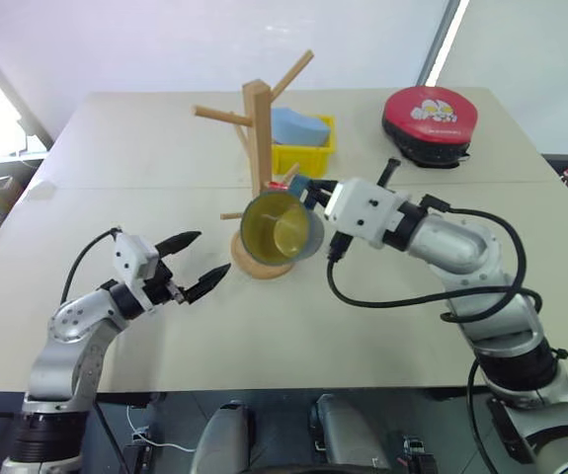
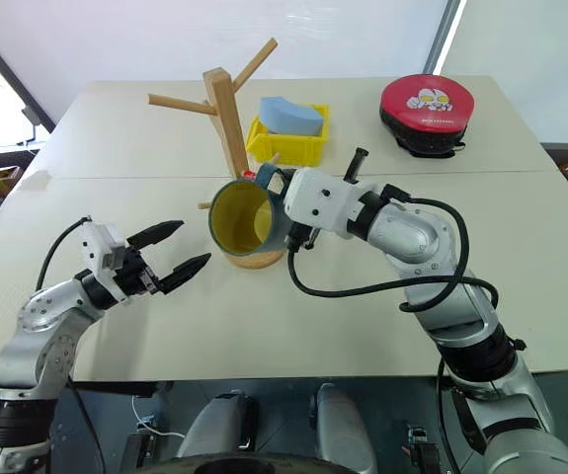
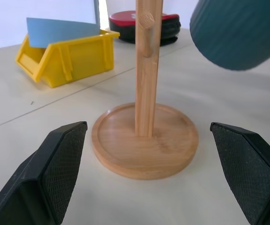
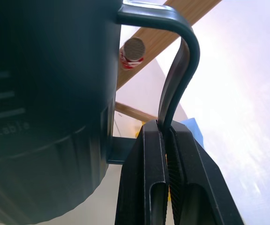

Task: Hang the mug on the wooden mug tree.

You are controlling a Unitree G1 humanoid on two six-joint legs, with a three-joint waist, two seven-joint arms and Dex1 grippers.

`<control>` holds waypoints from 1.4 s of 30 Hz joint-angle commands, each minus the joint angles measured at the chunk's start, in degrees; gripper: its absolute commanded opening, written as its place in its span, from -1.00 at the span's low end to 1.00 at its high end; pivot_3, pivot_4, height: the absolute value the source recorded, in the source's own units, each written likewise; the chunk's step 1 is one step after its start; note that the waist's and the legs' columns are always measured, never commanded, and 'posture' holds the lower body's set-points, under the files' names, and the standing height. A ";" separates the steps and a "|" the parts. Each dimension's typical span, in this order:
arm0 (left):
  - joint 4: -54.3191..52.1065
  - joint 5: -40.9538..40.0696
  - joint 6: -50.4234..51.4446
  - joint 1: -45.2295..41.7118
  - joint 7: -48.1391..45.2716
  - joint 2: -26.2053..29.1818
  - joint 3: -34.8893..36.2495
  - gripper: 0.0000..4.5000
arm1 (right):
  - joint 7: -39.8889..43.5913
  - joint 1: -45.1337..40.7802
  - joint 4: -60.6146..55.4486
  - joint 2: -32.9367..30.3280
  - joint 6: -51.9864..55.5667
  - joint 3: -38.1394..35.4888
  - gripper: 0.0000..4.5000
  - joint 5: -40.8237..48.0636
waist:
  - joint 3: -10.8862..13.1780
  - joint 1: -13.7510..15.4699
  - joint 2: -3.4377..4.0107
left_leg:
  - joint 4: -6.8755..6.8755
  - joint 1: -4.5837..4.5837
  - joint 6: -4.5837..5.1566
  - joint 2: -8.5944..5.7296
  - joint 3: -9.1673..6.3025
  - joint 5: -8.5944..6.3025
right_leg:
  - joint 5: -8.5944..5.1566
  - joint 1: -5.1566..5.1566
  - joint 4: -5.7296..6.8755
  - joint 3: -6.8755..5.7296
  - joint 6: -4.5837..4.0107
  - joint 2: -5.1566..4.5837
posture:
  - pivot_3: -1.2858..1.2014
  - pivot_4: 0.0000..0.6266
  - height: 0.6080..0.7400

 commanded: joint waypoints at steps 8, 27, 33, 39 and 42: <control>-5.93 -9.26 7.28 -2.87 -0.97 2.11 3.18 1.00 | -0.29 -4.48 -1.41 1.14 2.77 2.27 -0.98 -2.61 | 0.00 -0.21 0.00 | -0.01 -0.01 0.00 0.00 0.00 0.00 | 0.00 -0.04 0.01 0.00 0.00 0.01 | 0.03 -0.52 1.00; -9.00 -13.44 11.73 -5.59 -0.73 5.00 4.64 1.00 | -0.30 -7.98 2.22 3.77 3.02 3.78 0.26 -4.44 | 0.00 -0.15 0.00 | -0.02 -0.18 -0.01 -0.02 0.00 0.00 | 0.01 -0.20 0.00 0.00 0.00 -0.01 | 0.03 -0.52 1.00; -7.55 -13.19 11.27 -5.53 0.95 3.90 5.38 1.00 | 3.38 -3.69 -1.50 0.09 -0.27 -3.98 0.26 2.10 | -0.01 0.06 -0.02 | -0.01 -0.24 -0.01 -0.04 -0.01 0.00 | 0.01 -0.21 -0.02 -0.02 0.00 -0.02 | 0.03 -0.52 1.00; -3.00 -15.77 12.26 -4.96 3.84 2.30 9.88 1.00 | 5.05 5.75 -1.63 -1.12 -2.05 -14.90 0.26 11.95 | -0.02 -0.18 -0.05 | -0.01 -0.29 -0.01 -0.04 -0.01 0.00 | 0.02 -0.22 -0.08 -0.01 0.02 -0.03 | 0.03 -0.52 1.00; 2.30 -10.12 9.75 -4.45 8.64 1.59 10.57 1.00 | 2.30 14.09 2.46 2.41 -3.47 -20.29 0.26 16.06 | -0.06 -0.01 -0.12 | -0.03 -0.21 -0.01 -0.02 -0.04 0.00 | 0.01 -0.17 -0.03 -0.03 0.02 -0.01 | 0.03 -0.52 1.00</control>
